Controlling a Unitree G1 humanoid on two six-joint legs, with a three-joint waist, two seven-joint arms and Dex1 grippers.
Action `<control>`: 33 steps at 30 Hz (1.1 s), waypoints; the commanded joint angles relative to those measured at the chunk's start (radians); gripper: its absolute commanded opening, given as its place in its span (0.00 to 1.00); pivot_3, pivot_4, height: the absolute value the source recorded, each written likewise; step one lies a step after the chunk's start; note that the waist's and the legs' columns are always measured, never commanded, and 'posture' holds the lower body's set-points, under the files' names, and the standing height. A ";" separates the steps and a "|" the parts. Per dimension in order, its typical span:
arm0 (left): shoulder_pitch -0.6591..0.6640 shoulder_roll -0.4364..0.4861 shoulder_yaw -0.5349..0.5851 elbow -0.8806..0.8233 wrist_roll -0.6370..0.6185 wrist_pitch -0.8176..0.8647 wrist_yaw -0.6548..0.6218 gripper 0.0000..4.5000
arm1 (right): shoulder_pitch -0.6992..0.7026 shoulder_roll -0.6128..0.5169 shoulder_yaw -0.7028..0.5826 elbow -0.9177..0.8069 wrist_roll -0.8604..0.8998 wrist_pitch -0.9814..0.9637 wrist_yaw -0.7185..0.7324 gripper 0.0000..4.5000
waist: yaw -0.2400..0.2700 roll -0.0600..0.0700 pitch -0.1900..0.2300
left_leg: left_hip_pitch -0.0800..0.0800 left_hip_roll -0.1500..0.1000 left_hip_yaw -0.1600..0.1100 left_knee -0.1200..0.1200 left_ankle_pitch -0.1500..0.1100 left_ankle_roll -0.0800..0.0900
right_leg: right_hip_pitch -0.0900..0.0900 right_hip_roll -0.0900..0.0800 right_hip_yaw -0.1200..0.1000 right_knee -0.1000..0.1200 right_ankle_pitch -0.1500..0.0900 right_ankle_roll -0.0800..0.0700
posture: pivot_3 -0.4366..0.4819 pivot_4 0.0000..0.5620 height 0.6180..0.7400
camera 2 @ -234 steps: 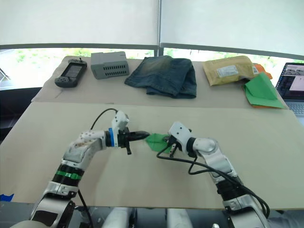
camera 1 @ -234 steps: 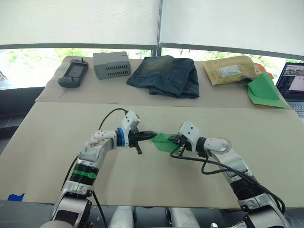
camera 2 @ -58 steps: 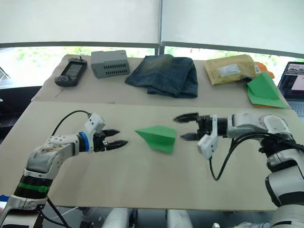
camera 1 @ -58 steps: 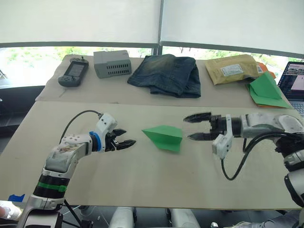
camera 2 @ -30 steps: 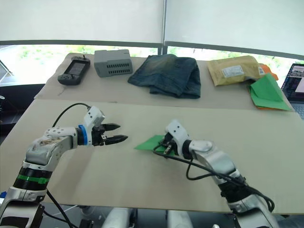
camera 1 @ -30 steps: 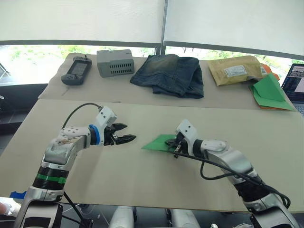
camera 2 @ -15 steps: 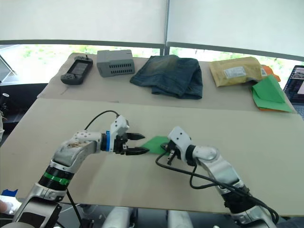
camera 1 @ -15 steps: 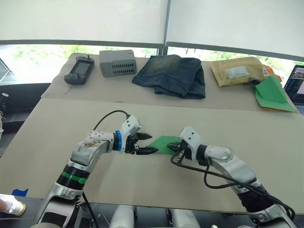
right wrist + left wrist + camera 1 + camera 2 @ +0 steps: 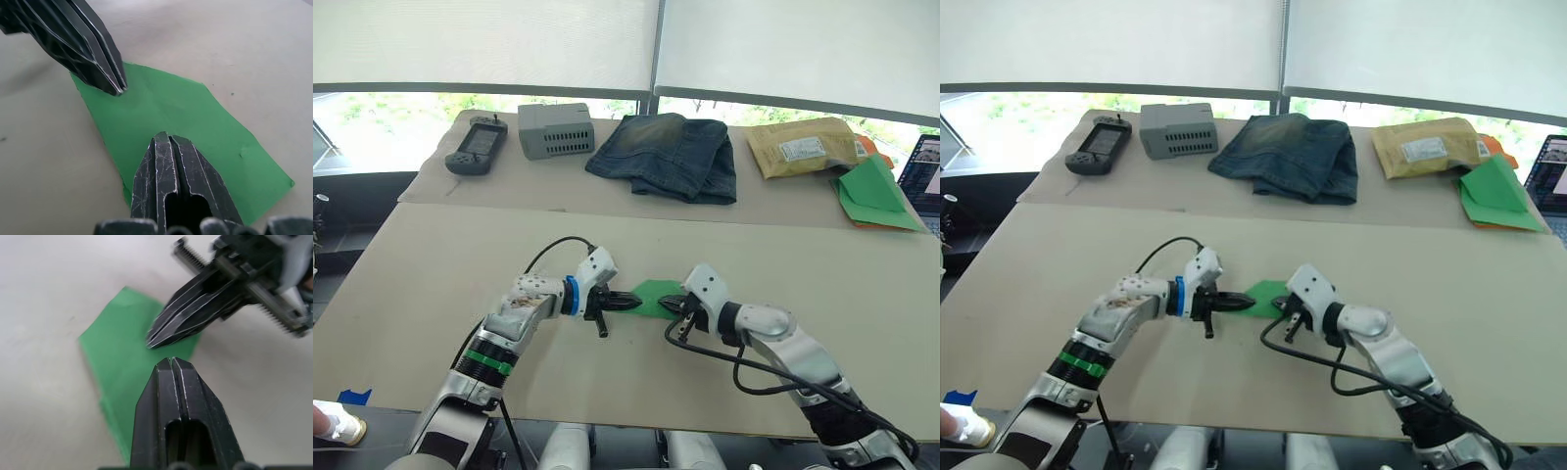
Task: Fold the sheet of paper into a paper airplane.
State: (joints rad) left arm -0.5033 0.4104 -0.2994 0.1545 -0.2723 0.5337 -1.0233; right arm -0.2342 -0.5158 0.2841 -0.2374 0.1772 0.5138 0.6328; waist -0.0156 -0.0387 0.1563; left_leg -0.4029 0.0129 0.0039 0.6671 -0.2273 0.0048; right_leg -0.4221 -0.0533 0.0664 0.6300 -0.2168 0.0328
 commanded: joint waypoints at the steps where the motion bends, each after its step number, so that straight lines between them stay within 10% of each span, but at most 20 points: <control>1: 0.008 -0.007 -0.025 0.003 0.036 -0.030 0.008 0.00 | 0.022 0.004 -0.019 -0.014 -0.002 0.027 -0.006 0.00 | 0.002 0.000 0.000 | 0.000 0.000 0.000 0.000 0.000 0.000 | 0.001 0.000 0.000 0.000 0.000 0.000 | 0.48 0.27 1.00; 15: 0.041 -0.015 -0.037 0.031 0.075 -0.067 0.026 0.00 | -0.117 -0.055 -0.267 0.013 0.148 0.152 0.047 0.00 | 0.002 0.000 -0.001 | 0.002 0.000 0.000 0.000 0.000 0.000 | 0.002 0.000 0.000 0.000 0.000 0.000 | 0.48 0.27 1.00; 23: 0.026 -0.049 -0.042 0.054 0.090 -0.079 0.048 0.00 | -0.229 -0.073 -0.244 0.183 0.221 0.283 0.177 0.58 | 0.004 0.001 -0.001 | 0.002 -0.001 0.001 0.001 0.000 0.000 | 0.003 -0.001 0.001 0.000 0.001 0.001 | 0.48 0.27 1.00; 33: 0.052 -0.061 -0.043 0.071 0.113 -0.085 0.067 0.00 | -0.365 -0.054 -0.200 0.445 0.235 0.295 0.335 0.58 | 0.005 0.002 -0.001 | 0.002 -0.001 0.001 0.002 0.000 0.000 | 0.004 -0.001 0.001 -0.001 0.001 0.002 | 0.48 0.27 1.00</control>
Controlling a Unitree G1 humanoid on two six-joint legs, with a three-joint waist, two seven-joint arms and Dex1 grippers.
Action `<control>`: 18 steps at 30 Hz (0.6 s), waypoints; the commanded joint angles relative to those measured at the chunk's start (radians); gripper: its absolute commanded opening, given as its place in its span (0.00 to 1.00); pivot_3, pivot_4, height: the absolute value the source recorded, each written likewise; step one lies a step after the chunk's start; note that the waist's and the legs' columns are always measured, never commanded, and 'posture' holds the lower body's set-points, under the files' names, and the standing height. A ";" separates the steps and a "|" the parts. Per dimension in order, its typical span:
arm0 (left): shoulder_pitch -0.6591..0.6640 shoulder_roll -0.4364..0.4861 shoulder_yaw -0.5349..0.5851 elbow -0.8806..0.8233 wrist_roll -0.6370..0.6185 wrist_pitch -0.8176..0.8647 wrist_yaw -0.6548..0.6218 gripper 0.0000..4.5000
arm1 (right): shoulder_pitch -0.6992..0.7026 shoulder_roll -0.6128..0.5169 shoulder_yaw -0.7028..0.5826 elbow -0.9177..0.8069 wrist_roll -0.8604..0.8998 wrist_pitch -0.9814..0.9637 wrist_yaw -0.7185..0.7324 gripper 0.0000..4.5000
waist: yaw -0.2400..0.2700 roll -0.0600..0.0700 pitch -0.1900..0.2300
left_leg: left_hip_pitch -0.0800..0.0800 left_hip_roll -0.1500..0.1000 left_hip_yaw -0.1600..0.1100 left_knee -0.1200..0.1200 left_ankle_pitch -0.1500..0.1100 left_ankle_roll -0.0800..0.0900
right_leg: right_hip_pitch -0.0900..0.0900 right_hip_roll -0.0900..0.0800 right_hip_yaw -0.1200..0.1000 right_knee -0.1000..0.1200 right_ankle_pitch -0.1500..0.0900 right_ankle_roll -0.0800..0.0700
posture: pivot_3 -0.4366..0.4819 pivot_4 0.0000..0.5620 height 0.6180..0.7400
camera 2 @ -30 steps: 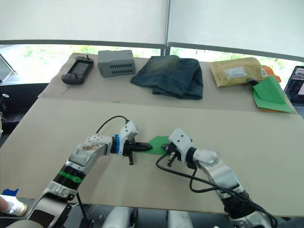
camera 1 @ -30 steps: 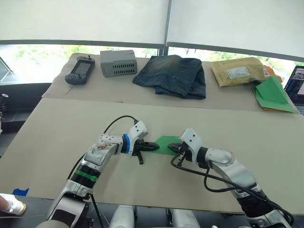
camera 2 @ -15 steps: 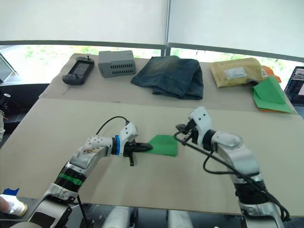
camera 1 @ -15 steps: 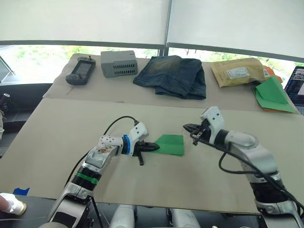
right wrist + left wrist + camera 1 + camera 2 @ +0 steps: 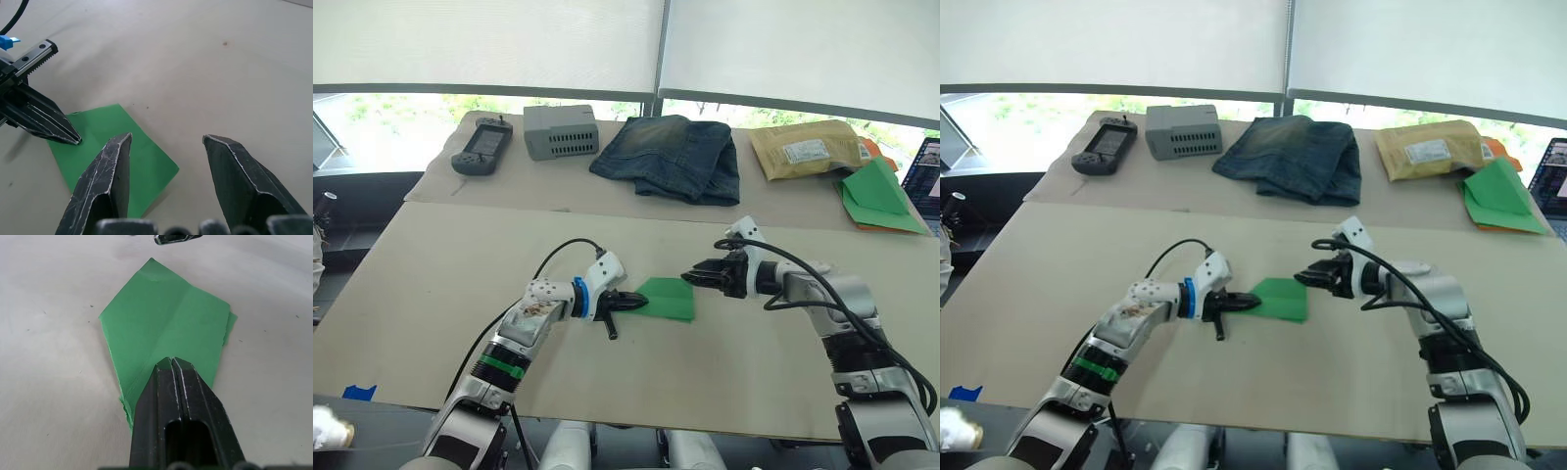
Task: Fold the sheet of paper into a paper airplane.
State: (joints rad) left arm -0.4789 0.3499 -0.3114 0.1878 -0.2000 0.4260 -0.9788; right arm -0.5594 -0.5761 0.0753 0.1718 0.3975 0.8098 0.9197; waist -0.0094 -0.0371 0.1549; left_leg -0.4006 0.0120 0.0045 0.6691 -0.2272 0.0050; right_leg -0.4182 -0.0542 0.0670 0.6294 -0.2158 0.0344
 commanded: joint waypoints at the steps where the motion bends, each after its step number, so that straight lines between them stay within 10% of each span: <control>1: 0.029 -0.001 -0.031 0.037 0.042 0.023 0.025 0.00 | -0.052 0.009 0.017 0.058 0.010 -0.003 0.062 0.58 | -0.002 0.000 0.000 | 0.000 0.000 0.000 0.000 0.000 0.000 | 0.000 0.000 0.000 0.000 0.000 0.000 | 0.48 0.27 1.00; 12: 0.040 -0.010 -0.019 0.010 0.036 0.013 0.035 0.00 | -0.107 -0.011 0.068 0.156 0.008 0.010 0.233 0.58 | -0.001 0.001 -0.001 | 0.000 0.000 0.000 0.000 0.000 0.000 | 0.000 0.000 0.000 0.000 0.000 0.000 | 0.48 0.27 1.00; 18: 0.050 -0.003 -0.018 0.003 0.038 0.013 0.037 0.00 | -0.102 -0.006 0.038 0.119 0.006 -0.051 0.260 0.19 | -0.002 0.001 -0.001 | 0.000 0.000 0.000 0.000 0.000 0.000 | 0.000 0.000 0.000 0.000 0.000 0.000 | 0.48 0.27 1.00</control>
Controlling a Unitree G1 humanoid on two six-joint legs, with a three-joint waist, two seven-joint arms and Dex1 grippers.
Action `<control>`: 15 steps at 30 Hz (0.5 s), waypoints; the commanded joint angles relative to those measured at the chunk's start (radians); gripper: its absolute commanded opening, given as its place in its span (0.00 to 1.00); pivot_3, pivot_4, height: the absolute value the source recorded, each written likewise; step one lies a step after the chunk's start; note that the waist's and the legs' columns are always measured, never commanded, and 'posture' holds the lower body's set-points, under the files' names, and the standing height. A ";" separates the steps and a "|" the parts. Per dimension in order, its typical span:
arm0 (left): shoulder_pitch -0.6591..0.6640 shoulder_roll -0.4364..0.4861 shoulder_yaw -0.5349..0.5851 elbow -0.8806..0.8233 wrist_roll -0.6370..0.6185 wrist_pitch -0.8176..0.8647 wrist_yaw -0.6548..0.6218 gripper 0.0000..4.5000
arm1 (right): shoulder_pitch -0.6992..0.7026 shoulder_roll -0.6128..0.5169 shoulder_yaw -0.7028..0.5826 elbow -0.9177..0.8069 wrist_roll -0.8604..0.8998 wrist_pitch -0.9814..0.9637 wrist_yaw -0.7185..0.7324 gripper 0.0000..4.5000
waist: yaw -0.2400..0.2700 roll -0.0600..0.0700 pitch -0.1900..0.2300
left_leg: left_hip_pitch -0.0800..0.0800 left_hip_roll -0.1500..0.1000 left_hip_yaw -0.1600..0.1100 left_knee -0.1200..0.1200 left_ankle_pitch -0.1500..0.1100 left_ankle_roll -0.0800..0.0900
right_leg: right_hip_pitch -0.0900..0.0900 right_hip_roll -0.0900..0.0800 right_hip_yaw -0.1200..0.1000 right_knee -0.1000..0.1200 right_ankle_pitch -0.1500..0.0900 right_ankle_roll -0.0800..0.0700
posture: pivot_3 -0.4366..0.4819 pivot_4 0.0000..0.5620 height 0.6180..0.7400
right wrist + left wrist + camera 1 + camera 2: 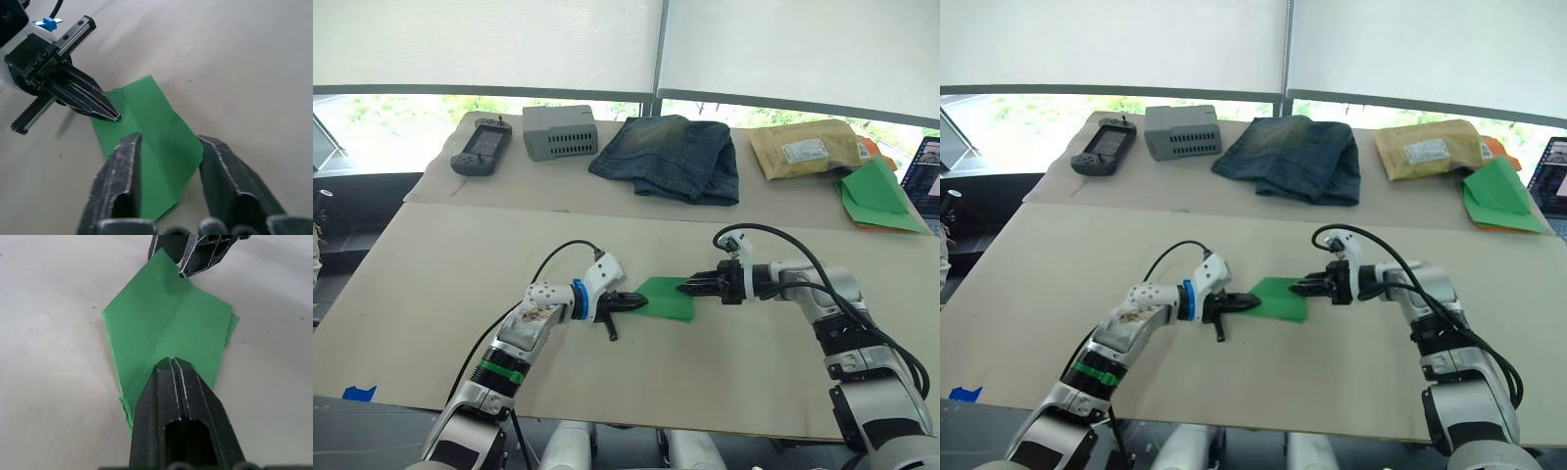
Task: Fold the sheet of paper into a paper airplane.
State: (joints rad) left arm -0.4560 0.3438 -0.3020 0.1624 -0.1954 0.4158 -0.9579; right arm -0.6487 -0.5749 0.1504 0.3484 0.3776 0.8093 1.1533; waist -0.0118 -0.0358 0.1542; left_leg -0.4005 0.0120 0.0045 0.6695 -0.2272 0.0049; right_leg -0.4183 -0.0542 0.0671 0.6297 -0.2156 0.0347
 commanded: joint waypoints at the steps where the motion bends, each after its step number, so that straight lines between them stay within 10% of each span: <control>1: 0.027 0.004 -0.027 0.029 0.033 0.023 0.016 0.00 | -0.007 -0.012 -0.037 -0.076 0.022 -0.072 0.033 0.11 | 0.000 0.000 0.000 | 0.000 0.000 0.000 0.000 0.000 0.000 | 0.000 0.000 0.000 0.000 0.000 0.000 | 0.48 0.27 1.00; 15: 0.019 0.007 -0.028 0.019 0.024 0.032 0.005 0.00 | 0.226 -0.084 0.060 -0.261 -0.258 -0.761 -0.010 0.01 | 0.000 0.000 0.000 | 0.000 0.000 0.000 0.000 0.000 0.000 | 0.000 0.000 0.000 0.000 -0.005 0.008 | 0.48 0.27 1.00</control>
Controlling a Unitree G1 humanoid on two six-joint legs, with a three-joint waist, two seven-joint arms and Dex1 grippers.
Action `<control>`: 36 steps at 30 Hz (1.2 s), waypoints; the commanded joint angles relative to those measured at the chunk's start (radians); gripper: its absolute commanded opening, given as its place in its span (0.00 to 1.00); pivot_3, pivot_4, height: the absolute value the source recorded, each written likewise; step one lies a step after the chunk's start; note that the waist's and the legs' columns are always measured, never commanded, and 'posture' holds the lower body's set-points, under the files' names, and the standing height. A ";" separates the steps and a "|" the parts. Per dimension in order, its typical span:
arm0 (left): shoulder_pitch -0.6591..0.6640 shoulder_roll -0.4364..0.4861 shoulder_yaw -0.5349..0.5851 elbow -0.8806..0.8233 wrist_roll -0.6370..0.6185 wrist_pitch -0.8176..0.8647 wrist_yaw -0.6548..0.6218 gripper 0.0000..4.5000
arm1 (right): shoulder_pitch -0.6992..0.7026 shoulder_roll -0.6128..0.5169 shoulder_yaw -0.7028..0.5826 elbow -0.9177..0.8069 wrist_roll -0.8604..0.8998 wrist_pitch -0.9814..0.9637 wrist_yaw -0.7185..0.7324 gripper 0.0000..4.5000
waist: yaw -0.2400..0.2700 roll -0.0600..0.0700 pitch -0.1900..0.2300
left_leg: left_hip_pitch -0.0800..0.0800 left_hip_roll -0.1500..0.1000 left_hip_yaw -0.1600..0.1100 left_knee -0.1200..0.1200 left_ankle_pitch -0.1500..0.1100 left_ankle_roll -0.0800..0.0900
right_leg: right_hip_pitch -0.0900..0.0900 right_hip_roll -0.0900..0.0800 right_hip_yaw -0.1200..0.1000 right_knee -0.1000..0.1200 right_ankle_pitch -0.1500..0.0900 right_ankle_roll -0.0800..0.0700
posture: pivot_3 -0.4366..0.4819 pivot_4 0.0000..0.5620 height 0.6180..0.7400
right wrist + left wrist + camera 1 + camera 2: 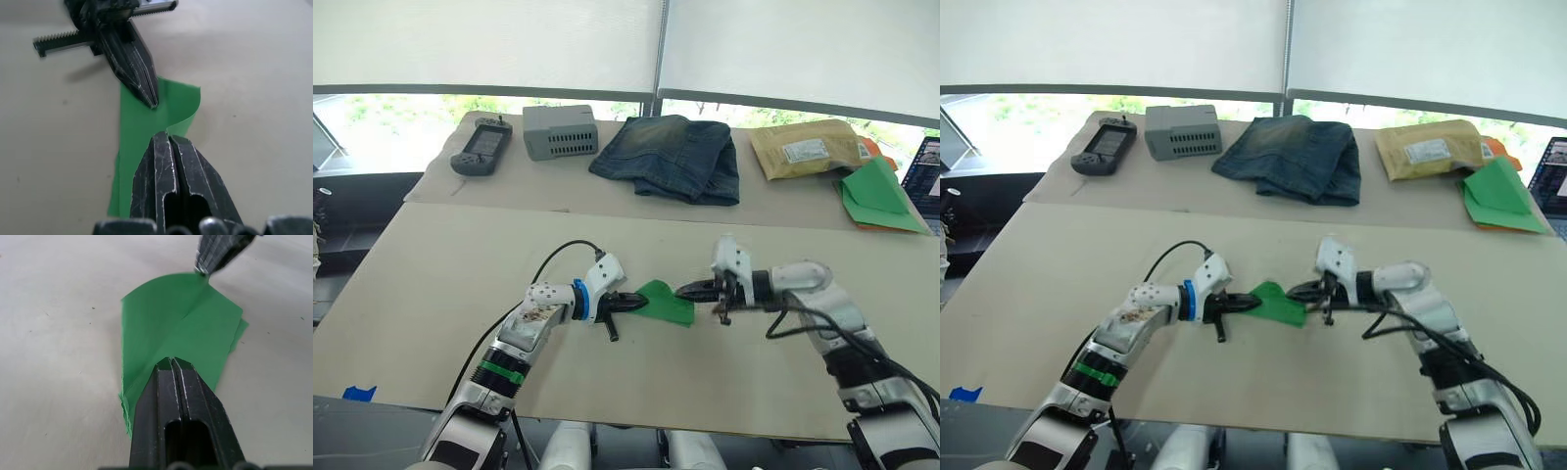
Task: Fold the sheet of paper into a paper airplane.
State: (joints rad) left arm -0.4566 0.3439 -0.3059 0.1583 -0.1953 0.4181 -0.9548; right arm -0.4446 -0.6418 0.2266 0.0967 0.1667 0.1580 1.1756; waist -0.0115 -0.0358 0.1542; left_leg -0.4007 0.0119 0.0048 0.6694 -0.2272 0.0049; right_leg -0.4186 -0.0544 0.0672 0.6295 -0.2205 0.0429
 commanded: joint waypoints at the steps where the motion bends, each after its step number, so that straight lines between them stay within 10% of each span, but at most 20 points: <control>1: 0.020 0.008 -0.025 0.022 0.024 0.030 0.001 0.00 | 0.036 -0.019 -0.016 -0.010 -0.061 -0.135 -0.047 0.01 | 0.000 0.000 0.000 | 0.000 0.000 0.000 0.000 0.000 0.000 | 0.000 0.000 0.000 0.000 0.000 0.000 | 0.48 0.27 1.00; 36: -0.005 0.069 0.059 -0.019 -0.042 0.070 -0.055 0.00 | 0.231 -0.049 0.022 -0.069 -0.196 -0.270 -0.188 0.01 | 0.005 0.000 0.000 | 0.001 0.000 0.000 0.000 0.000 0.000 | 0.001 0.000 0.000 0.000 0.000 0.000 | 0.48 0.27 1.00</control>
State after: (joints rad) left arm -0.4525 0.3956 -0.2874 0.1239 -0.2244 0.4729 -1.0110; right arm -0.2247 -0.6613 0.2349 0.0089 0.0069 -0.1068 0.9735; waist -0.0062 -0.0358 0.1542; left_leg -0.3999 0.0122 0.0051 0.6694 -0.2272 0.0049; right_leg -0.4181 -0.0542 0.0676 0.6293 -0.2206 0.0425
